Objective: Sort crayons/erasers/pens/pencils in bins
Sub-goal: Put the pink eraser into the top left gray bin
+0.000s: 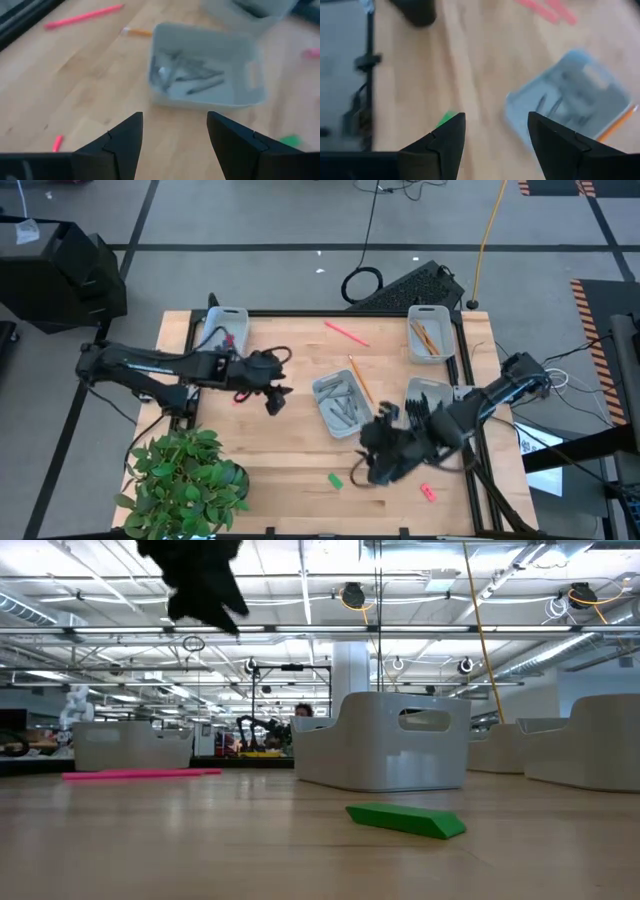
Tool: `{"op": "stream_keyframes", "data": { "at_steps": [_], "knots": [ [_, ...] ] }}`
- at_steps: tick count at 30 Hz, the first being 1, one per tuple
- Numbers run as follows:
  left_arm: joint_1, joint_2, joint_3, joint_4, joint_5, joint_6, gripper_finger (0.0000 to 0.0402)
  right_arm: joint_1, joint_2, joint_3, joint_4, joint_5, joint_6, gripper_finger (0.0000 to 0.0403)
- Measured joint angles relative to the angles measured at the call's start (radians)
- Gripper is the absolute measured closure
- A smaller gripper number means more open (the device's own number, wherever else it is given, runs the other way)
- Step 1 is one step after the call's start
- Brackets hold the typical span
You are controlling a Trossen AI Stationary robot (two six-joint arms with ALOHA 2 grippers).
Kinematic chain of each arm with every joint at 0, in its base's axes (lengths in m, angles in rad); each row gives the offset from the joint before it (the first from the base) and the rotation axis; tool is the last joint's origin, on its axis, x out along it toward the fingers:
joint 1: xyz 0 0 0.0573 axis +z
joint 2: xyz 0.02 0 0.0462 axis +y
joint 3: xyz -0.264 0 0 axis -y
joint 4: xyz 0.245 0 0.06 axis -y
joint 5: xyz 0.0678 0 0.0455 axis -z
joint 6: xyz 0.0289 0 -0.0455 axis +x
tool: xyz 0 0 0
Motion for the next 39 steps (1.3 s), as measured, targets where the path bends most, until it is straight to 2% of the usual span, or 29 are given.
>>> {"op": "stream_keyframes", "data": {
  "at_steps": [3,6,9,12,17,21,25,29,33,39],
  "knots": [
    [-0.021,-0.075,0.016,0.023,-0.021,-0.019,0.0176,0.067,0.023,0.051,-0.135,-0.035,0.140,0.0195],
    [-0.040,-0.154,0.021,0.063,-0.026,-0.045,0.0175,0.118,0.026,0.048,-0.261,-0.138,0.329,0.0190],
    [-0.066,-0.189,0.020,0.048,0.027,-0.062,0.0162,0.171,0.025,0.015,-0.315,-0.246,0.460,0.0167],
    [-0.099,-0.194,0.018,0.004,0.059,-0.107,0.0132,0.232,0.027,-0.037,-0.311,-0.314,0.569,0.0133],
    [-0.183,-0.190,0.019,0.058,0.109,-0.206,0.0098,0.286,0.027,-0.159,-0.252,-0.475,0.831,0.0106],
    [-0.272,-0.191,0.019,0.090,0.026,-0.261,0.0108,0.333,0.027,-0.264,-0.239,-0.540,0.913,0.0113],
    [-0.334,-0.190,0.019,0.091,0.013,-0.269,0.0127,0.350,0.027,-0.372,-0.168,-0.689,1.021,0.0120],
    [-0.365,-0.190,0.019,0.084,-0.004,-0.254,0.0142,0.352,0.036,-0.420,0.054,-0.663,1.224,0.0125],
    [-0.375,-0.190,0.019,0.061,-0.006,-0.212,0.0149,0.341,0.095,-0.451,0.024,-0.723,1.316,0.0132],
    [-0.382,-0.190,0.019,0.061,-0.006,-0.166,0.0145,0.322,0.151,-0.447,0.179,-0.751,1.399,0.0140]
  ]
}}
